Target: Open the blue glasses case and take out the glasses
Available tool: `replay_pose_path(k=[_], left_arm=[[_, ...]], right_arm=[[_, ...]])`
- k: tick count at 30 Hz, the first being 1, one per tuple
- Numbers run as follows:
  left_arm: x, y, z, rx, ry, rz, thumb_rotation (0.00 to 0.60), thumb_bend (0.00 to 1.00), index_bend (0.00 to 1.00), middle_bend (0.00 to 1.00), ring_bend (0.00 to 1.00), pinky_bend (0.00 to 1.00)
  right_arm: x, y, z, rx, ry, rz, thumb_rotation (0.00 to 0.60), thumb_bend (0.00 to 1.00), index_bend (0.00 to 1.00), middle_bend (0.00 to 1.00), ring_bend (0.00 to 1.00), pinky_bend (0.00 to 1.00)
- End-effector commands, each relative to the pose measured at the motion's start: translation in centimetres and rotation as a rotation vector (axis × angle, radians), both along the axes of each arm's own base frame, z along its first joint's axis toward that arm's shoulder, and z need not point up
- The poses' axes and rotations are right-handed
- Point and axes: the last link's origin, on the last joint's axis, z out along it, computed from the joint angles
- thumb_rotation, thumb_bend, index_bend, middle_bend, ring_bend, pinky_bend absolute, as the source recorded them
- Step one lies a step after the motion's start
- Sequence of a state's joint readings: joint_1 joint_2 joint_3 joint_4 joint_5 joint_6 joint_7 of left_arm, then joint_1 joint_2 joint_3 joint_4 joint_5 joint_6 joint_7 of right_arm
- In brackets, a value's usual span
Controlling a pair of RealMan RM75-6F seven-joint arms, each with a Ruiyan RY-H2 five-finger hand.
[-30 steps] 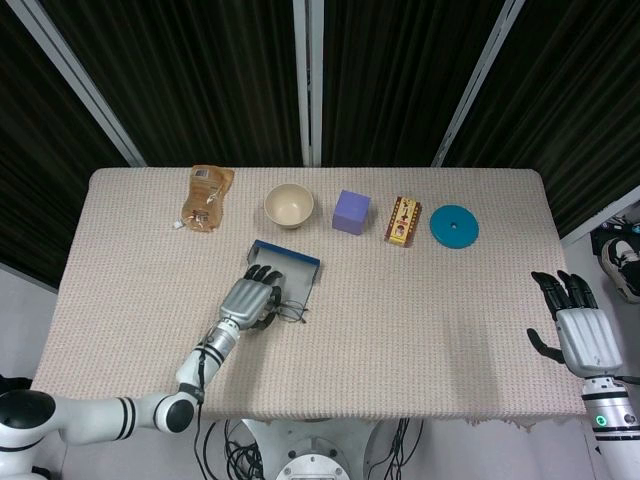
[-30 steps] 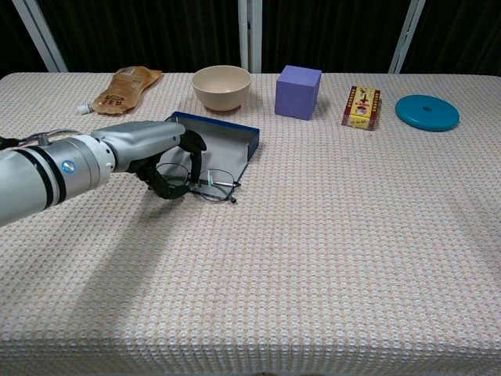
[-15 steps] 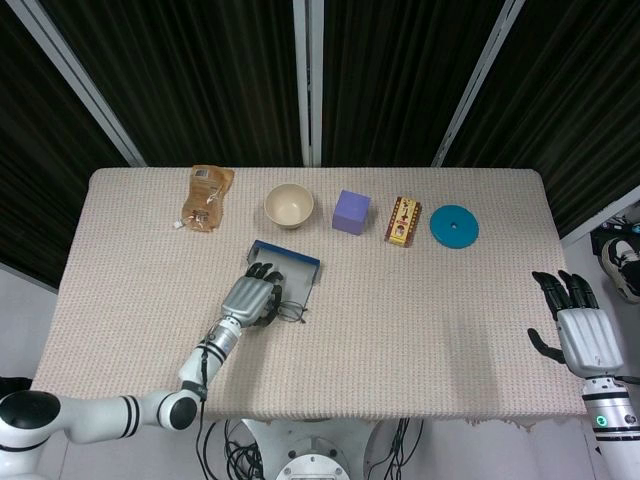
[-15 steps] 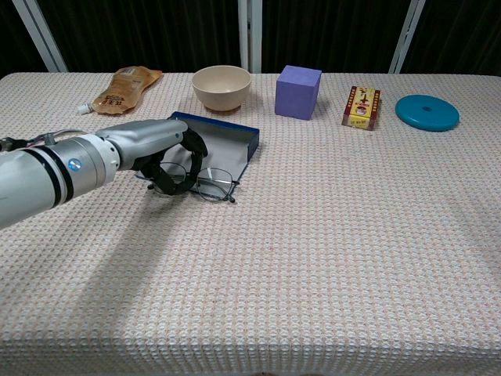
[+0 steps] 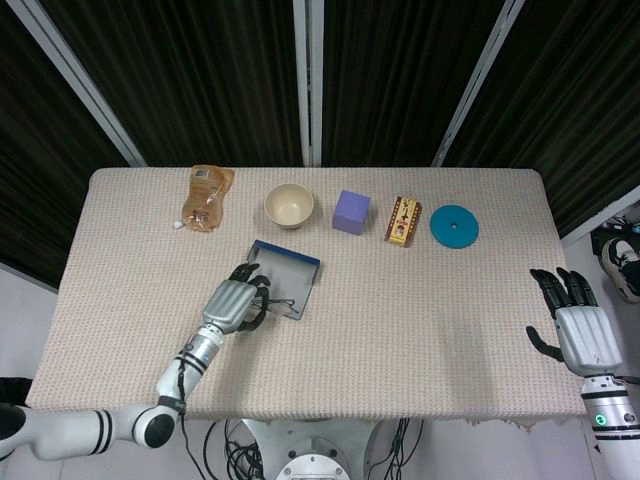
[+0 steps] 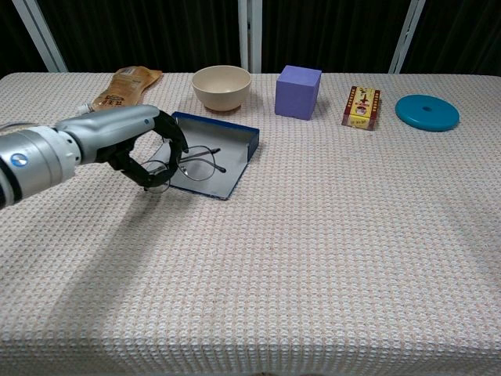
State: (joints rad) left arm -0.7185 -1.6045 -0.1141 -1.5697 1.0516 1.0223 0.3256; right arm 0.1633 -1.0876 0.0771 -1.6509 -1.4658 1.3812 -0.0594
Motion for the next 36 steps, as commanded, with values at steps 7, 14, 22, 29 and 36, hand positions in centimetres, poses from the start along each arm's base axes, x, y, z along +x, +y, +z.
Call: replay_pose_path(k=[7,14,22,29,36], left_arm=[[-3.7,-3.6,1.9,-0.036,0.03,0.069,0.6,0.57,0.69,0.23,0.0,0.0],[-3.2,-4.5,1.6,-0.153,0.001,0.093,0.6,0.35,0.29,0.12,0.0,0.0],[-2.0,-3.6,2.9,-0.106,-0.103,0.086,0.6,0.11,0.04,0.04,0.0,0.0],[-5.2,-0.4,9.6,0.254,-0.133,0.114,0.6,0.09,0.11,0.06,0.0,0.0],[-12.7,-0.2,16.7,0.522,0.013,0.177,0.6,0.12,0.29,0.15,0.0,0.0]], right_arm=[[0.2,-0.3,-0.3,0.013,0.001,0.009,0.6,0.24,0.04,0.13,0.0,0.01],[0.4,-0.4,-0.3,0.011,0.003,0.014,0.6,0.24,0.04,0.13,0.0,0.01],[0.4,-0.2,0.1,-0.001,0.002,0.01,0.6,0.24,0.04,0.13,0.0,0.01],[0.4,-0.4,0.6,-0.008,0.004,0.018,0.6,0.24,0.04,0.13,0.0,0.01],[0.4,-0.6,1.1,0.005,-0.042,0.037,0.6,0.24,0.04,0.13,0.0,0.01]])
